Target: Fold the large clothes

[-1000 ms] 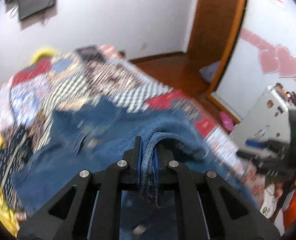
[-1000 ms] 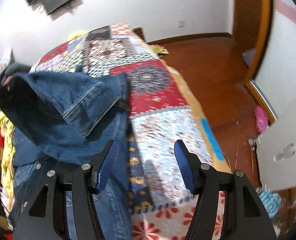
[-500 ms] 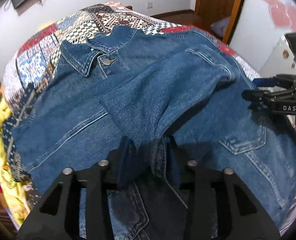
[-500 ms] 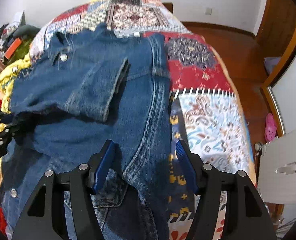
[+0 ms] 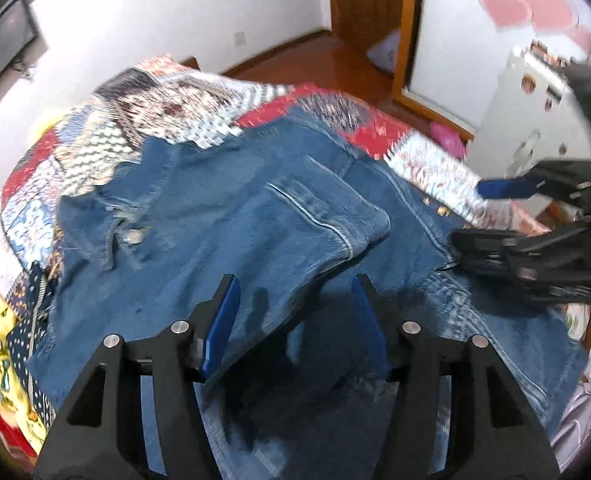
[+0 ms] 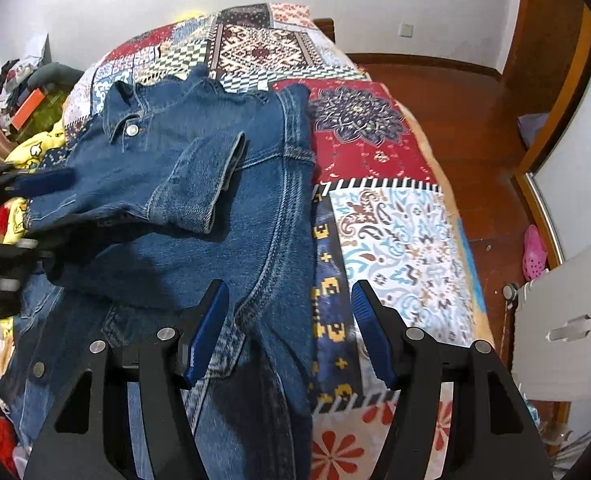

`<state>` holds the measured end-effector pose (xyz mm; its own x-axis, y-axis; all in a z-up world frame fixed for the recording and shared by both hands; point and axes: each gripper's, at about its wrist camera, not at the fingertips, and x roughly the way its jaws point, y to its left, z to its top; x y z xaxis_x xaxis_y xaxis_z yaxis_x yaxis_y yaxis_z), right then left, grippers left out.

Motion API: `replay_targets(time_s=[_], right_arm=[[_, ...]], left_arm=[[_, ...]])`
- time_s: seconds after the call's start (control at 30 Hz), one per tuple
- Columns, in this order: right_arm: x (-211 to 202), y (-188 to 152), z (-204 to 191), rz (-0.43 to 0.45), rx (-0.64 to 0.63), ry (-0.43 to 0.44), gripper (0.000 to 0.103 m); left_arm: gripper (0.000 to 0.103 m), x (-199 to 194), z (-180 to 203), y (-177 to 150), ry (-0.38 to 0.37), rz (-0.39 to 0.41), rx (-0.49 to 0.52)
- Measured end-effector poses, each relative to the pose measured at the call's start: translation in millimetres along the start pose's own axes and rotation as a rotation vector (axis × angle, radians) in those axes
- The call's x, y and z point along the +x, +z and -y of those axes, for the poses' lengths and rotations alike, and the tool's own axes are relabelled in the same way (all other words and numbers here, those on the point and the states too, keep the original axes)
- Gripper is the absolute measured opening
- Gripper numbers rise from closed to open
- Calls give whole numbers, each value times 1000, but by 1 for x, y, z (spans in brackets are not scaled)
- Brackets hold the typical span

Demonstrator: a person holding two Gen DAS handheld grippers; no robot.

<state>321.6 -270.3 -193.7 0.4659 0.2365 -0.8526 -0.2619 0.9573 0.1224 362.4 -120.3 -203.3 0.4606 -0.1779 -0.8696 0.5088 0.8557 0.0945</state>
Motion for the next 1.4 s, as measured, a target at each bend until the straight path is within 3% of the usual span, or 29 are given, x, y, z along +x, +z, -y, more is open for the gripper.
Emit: replay_targets(time_s=[0.17, 0.2, 0.3, 0.4, 0.47, 0.63, 0.77, 0.93, 1.17, 1.27, 1.4], right_arm=[[-3, -4, 1, 6, 4, -5, 61], [-2, -5, 2, 5, 6, -8, 61], [1, -5, 3, -1, 12, -11, 62], [4, -4, 4, -11, 10, -16, 62], [5, -3, 3, -13, 9, -21, 62], [4, 0, -4, -6, 3, -15, 62], [0, 2, -13, 7, -10, -9, 62], [-1, 4, -26, 13, -26, -7, 62], [-2, 7, -42, 14, -49, -5, 62], [-1, 7, -48, 12, -52, 0, 62], [1, 7, -54, 6, -62, -3, 62]], left_arm=[[56, 42, 10, 8, 16, -77, 0], [54, 45, 11, 9, 17, -63, -2], [33, 39, 12, 12, -28, -6, -19], [25, 26, 4, 14, -48, 56, -63], [18, 11, -7, 16, -55, 104, -103], [14, -44, -52, 6, -51, 222, -220], [12, -91, -91, -18, 26, 311, -292], [7, -130, -135, -59, 84, 345, -391], [7, -131, -173, -130, 111, 289, -519], [7, -111, -184, -164, 85, 216, -580], [9, -80, -189, -210, -7, 100, -655]])
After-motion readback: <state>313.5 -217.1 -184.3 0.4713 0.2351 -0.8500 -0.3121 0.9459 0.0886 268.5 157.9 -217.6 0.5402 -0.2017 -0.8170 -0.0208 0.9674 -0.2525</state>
